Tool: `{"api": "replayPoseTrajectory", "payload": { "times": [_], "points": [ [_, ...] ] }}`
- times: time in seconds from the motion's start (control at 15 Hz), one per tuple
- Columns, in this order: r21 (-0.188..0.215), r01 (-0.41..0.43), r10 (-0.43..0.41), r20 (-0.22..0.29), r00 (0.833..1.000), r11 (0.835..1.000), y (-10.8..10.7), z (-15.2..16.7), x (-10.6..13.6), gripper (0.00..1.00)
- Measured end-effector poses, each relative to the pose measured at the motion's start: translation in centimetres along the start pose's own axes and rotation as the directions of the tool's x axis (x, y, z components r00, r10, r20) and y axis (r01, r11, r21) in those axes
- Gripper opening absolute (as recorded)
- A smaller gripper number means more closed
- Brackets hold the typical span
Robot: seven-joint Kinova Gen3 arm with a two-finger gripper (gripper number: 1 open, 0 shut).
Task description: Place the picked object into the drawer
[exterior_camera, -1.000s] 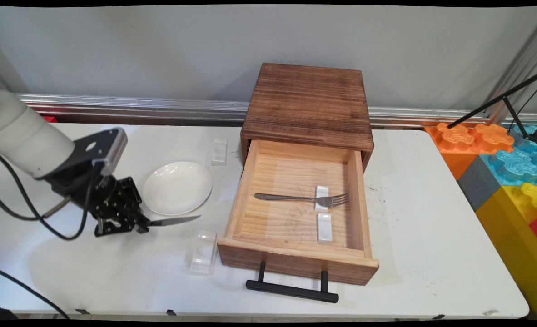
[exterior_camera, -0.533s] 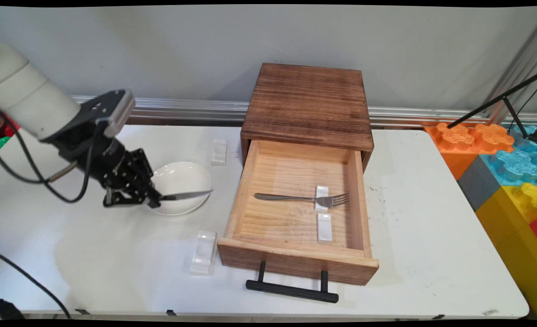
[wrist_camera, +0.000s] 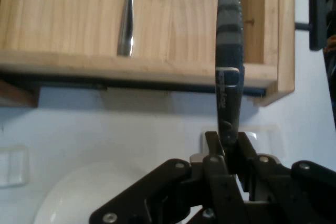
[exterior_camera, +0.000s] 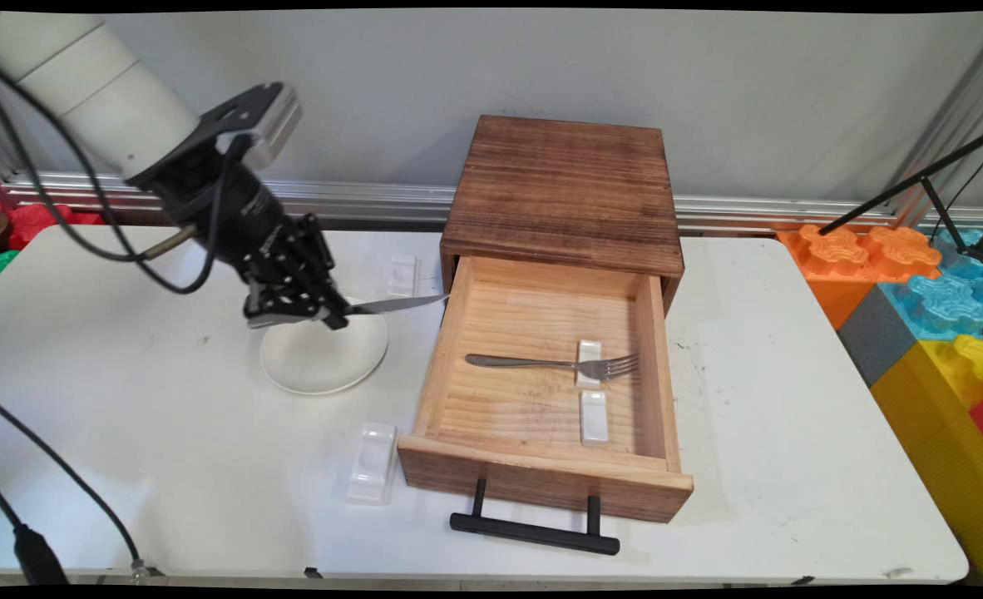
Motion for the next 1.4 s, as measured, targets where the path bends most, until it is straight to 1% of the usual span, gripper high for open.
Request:
{"api": "replayPoseTrajectory", "payload": {
  "times": [0.27, 0.4, 0.67, 1.27, 1.4],
  "points": [
    [-0.012, -0.016, 0.015, -0.019, 1.000, 1.000, -0.3, 0.1, 3.2, 0.00],
    [-0.018, -0.021, 0.021, -0.029, 0.999, 1.000, -0.3, 0.4, 5.1, 0.00],
    [-0.022, -0.027, 0.026, -0.040, 0.999, 0.999, -0.3, 1.3, 8.2, 0.00],
    [-0.044, -0.036, 0.034, -0.051, 0.998, 0.998, -0.1, 3.7, 12.5, 0.00],
    [-0.047, -0.038, 0.036, -0.052, 0.998, 0.998, -0.1, 4.3, 13.0, 0.00]
  ]
}}
